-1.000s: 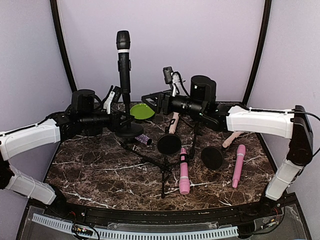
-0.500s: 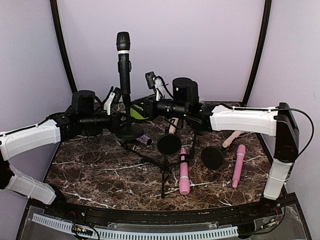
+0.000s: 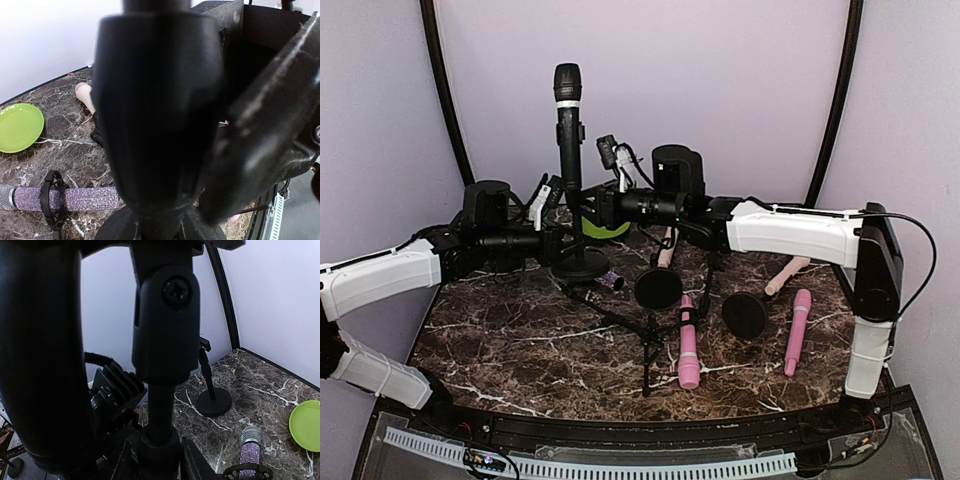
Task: Remove the microphone from the stand
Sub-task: Unscrew the knob on the stand of the microphone stand, then pass from the left arm to the right
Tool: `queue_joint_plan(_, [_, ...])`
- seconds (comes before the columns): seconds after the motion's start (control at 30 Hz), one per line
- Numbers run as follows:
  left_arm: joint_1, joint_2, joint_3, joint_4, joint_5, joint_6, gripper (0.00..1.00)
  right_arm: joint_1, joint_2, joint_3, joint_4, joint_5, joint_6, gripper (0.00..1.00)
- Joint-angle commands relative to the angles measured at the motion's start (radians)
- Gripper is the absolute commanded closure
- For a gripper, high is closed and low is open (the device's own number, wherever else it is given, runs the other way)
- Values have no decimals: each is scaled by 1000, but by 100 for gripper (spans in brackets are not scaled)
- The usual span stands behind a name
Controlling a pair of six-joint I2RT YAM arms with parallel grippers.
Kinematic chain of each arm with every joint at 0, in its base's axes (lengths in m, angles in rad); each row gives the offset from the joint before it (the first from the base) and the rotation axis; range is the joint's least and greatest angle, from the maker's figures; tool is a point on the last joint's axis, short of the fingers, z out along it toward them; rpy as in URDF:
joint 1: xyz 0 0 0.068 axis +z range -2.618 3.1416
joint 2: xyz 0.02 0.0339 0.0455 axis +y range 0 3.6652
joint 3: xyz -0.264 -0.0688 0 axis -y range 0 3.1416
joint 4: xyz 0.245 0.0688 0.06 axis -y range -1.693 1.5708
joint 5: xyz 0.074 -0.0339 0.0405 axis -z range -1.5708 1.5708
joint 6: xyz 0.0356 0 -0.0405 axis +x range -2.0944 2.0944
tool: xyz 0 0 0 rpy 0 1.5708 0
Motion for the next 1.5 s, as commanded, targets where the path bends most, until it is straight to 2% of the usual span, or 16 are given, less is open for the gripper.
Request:
queue_joint_plan(0.0, [-5, -35, 7, 116, 60, 2, 100, 3, 26, 47, 4, -25, -9, 69])
queue_joint_plan(0.3, [-5, -41, 5, 151, 154, 6, 100, -36, -17, -18, 100, -132, 48, 96])
queue_joint_plan(0.4, [-5, -51, 0, 180, 210, 9, 100, -69, -58, -84, 202, -245, 99, 98])
queue_joint_plan(0.5, [-5, -58, -5, 231, 347, 5, 100, -97, -90, -119, 276, -417, 142, 98])
queue_joint_plan(0.63, [-5, -54, -21, 353, 556, -51, 100, -107, -139, -130, 265, -550, 130, 100])
queue_joint_plan(0.77, [-4, -43, -15, 384, 636, -79, 100, -108, -178, -129, 232, -637, 126, 100])
queue_joint_plan(0.9, [-4, -51, -19, 379, 620, -69, 100, -110, -209, -141, 139, -595, 63, 85])
queue_joint_plan(1.0, [-5, -68, -20, 351, 576, -35, 100, -121, -232, -176, 121, -525, 42, 60])
queue_joint_plan(1.07, [-5, -81, -20, 299, 475, -3, 100, -134, -249, -207, 134, -473, 53, 44])
queue_joint_plan(1.17, [-4, -103, -20, 246, 361, 46, 100, -154, -279, -259, 150, -380, 68, 27])
queue_joint_plan(1.3, [-6, -130, -29, 191, 162, 83, 100, -166, -316, -299, 137, -229, 60, 16])
queue_joint_plan(1.47, [-9, -93, 9, 35, -180, 88, 100, -142, -325, -261, 65, -20, 46, 11])
